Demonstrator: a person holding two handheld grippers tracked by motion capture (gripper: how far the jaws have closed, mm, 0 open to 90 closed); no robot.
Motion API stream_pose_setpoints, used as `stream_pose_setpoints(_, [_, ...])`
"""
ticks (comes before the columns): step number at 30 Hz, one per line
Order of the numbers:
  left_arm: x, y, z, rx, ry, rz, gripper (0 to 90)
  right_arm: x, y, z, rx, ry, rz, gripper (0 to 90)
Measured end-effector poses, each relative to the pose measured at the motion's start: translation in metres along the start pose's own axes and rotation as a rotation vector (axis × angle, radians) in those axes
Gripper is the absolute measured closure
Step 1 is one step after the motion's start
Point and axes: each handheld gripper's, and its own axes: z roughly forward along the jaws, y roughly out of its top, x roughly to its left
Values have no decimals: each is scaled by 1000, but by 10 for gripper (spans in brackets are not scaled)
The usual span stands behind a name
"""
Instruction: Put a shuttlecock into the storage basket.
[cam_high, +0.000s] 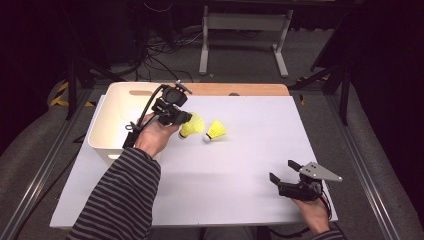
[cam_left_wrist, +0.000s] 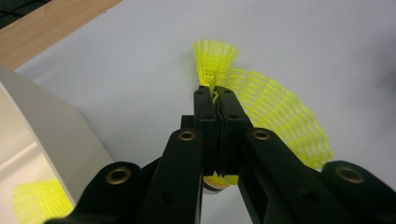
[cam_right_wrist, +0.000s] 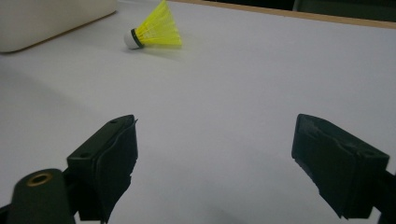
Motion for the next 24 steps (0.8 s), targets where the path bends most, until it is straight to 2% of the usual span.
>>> stream_pose_setpoints(10, [4, 5, -8, 1, 18, 3, 889, 0, 0, 0, -6, 1, 6, 146])
stream_pose_setpoints(24, [15, 2, -16, 3, 34, -18, 889, 0, 0, 0, -5, 0, 1, 146])
